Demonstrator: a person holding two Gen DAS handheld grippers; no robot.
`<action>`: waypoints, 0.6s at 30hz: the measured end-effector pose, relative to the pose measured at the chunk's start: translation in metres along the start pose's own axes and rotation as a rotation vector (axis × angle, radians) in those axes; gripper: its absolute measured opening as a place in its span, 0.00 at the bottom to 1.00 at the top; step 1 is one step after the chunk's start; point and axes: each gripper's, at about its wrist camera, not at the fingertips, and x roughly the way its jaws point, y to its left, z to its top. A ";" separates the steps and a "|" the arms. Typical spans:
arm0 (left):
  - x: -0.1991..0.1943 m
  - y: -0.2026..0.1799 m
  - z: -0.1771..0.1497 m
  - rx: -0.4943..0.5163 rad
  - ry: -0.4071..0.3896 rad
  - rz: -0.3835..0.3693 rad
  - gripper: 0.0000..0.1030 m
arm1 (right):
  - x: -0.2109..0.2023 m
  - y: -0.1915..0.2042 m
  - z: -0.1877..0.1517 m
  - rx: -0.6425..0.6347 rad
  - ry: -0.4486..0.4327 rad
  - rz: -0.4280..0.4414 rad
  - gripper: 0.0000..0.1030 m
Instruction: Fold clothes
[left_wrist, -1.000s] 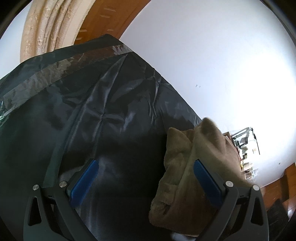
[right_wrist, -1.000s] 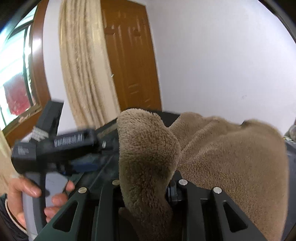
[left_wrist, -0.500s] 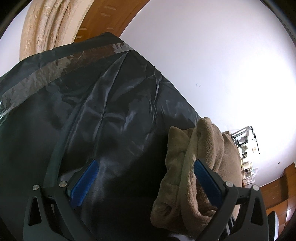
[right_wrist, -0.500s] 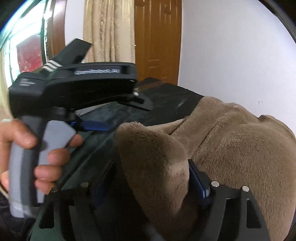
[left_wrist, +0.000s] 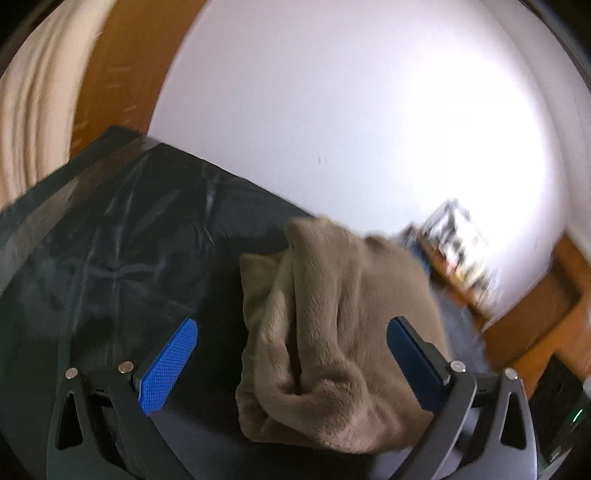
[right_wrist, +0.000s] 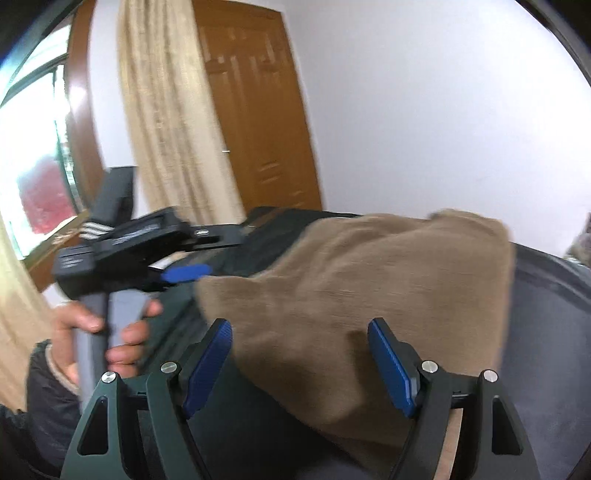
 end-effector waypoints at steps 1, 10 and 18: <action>0.008 -0.004 -0.003 0.034 0.029 0.058 1.00 | 0.000 -0.001 0.004 0.010 0.002 -0.009 0.76; 0.042 0.003 -0.014 0.124 0.129 0.225 1.00 | 0.033 0.017 0.002 -0.205 0.095 -0.212 0.76; 0.047 0.012 -0.016 0.120 0.172 0.148 1.00 | 0.057 0.009 0.001 -0.272 0.126 -0.237 0.76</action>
